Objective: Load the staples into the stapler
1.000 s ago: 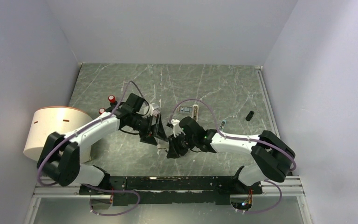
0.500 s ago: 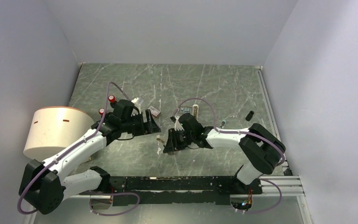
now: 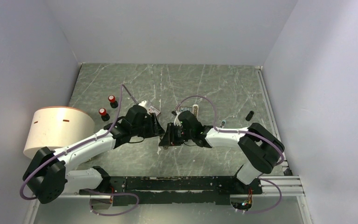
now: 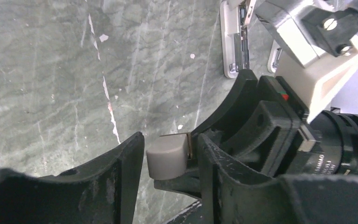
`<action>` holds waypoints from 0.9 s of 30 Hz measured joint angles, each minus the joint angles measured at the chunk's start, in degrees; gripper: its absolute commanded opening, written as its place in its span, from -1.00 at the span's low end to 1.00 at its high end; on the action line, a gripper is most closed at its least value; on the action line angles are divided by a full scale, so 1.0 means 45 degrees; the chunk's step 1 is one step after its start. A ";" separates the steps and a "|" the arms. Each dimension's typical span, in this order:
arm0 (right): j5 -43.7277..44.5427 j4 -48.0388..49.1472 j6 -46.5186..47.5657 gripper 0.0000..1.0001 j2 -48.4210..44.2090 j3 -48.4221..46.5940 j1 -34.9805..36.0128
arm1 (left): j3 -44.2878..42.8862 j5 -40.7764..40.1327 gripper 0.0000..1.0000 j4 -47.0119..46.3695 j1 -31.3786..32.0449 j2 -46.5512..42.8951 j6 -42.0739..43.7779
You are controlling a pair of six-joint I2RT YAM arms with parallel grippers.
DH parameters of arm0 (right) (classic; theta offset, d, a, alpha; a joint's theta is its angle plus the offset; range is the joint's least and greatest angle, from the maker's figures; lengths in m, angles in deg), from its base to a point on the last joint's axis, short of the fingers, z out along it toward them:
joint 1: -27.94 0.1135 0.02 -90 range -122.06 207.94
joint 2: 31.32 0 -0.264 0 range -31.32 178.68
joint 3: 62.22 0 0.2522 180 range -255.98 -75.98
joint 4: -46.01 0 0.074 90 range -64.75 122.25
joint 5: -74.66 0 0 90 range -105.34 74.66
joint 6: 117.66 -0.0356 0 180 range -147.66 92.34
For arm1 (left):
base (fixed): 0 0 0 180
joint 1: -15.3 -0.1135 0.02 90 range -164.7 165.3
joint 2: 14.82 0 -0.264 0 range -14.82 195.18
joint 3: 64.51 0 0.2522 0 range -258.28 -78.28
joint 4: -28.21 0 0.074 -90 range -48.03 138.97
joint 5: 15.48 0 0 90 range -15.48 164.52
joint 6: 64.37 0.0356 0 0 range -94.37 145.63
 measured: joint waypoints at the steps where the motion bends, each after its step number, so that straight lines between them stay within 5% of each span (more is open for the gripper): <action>1: 0.0019 0.0049 -0.0029 -0.42 -0.0034 0.0000 0.0000 | 0.0029 -0.0107 -0.20 -0.0044 0.0024 0.0000 -0.0063; 7: 0.0107 0.0155 -0.0058 -0.32 -0.0068 0.0005 0.0000 | 0.0141 -0.0374 -0.53 -0.0393 0.0087 -0.0015 -0.0287; 15: 0.0393 0.0068 -0.0029 0.31 -0.0398 0.0029 0.0000 | -0.0204 -0.1214 -0.61 -0.0024 0.0107 0.0486 -0.0112; 27: 0.4415 -0.3172 0.0437 0.29 -0.3230 0.0029 -0.0010 | -0.2390 -0.4002 -0.63 0.2239 0.0107 0.3181 0.0053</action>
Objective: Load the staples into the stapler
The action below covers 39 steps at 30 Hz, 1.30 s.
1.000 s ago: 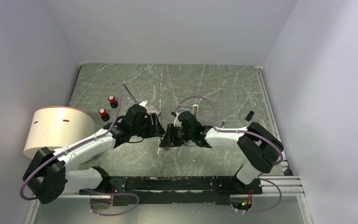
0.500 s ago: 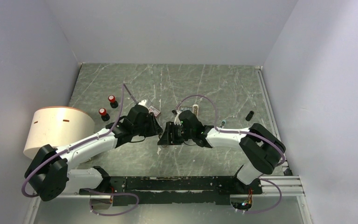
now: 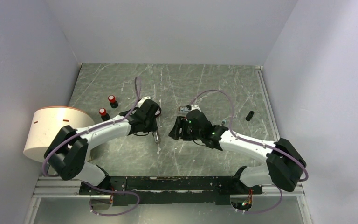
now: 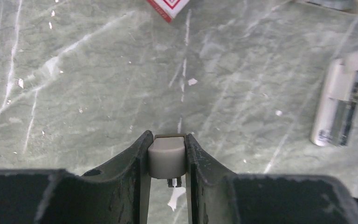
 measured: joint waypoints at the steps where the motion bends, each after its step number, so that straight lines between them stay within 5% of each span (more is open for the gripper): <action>1: 0.0549 -0.0432 0.0000 0.29 -0.0262 -0.0005 -0.0005 | -0.0146 -0.0112 -0.63 0.0146 0.0000 0.0277 0.0019; 13: 0.4119 -0.3240 -0.0112 0.28 -0.2006 -0.0330 -0.0121 | -0.1671 -0.0607 -0.35 0.1209 0.0000 0.2186 0.0627; 28: 0.4711 -0.3997 0.0053 0.22 -0.2225 -0.0772 -0.0175 | -0.2293 -0.0534 0.49 0.1773 0.0000 0.2482 0.1069; 33: 0.4741 -0.4435 0.0617 0.05 -0.1938 -0.1719 -0.0214 | -0.2477 -0.0695 0.81 0.2093 0.0000 0.1511 0.1399; 39: 0.5387 -0.4862 0.1535 0.01 0.0049 -0.4284 -0.0233 | -0.3089 -0.1428 0.83 0.2433 0.0000 -0.1443 0.2103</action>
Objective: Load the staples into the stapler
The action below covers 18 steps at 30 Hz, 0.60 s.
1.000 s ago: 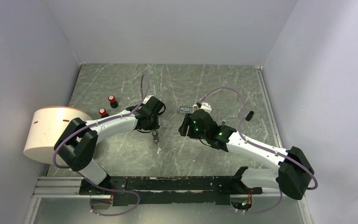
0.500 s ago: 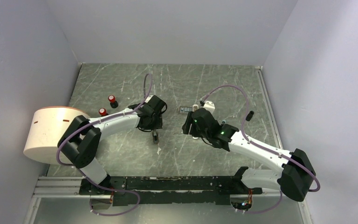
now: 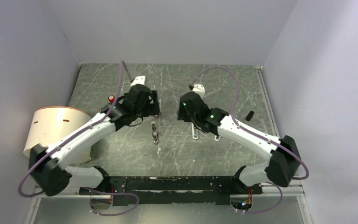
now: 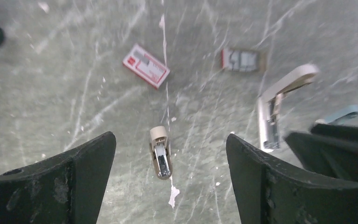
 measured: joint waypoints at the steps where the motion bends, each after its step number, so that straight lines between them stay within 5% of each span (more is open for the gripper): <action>1: 0.0141 -0.0097 0.0117 0.01 0.0311 -0.0364 0.0000 | -0.0087 -0.0151 0.84 0.0005 0.0000 -0.0481 0.0117; 8: 0.1579 -0.1156 0.1156 -0.06 0.3725 -0.3997 -0.0223 | -0.0204 -0.1093 0.85 0.0073 0.0000 -0.3240 0.0879; 18: 0.3089 -0.3279 0.2186 -0.14 0.8981 -0.8801 -0.2288 | 0.0602 -0.0981 0.84 0.0209 0.0000 -0.3410 0.1345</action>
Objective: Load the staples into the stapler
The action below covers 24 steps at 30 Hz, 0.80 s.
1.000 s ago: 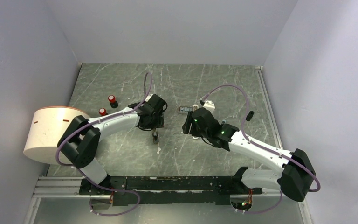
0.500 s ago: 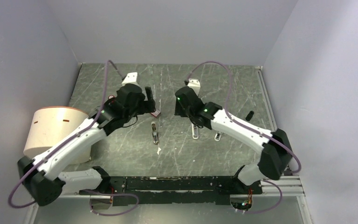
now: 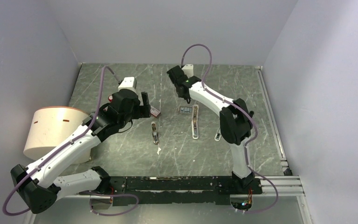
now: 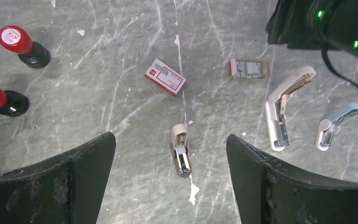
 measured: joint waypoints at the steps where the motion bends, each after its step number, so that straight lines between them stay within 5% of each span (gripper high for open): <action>1: -0.0029 -0.0189 0.0141 -0.14 0.0335 -0.0233 -0.0248 | 0.0073 0.0010 0.85 0.0000 0.0000 0.0068 0.0049; 10: -0.1025 -0.1389 0.0947 -0.46 0.2045 -0.1438 -0.1831 | 0.0563 0.0039 0.85 -0.0044 -0.0005 0.0534 0.0238; 24: -0.4065 -0.2467 0.2521 -0.47 0.3419 -0.2254 -0.2535 | 0.0894 -0.0185 0.87 -0.0019 -0.0044 0.0588 0.0442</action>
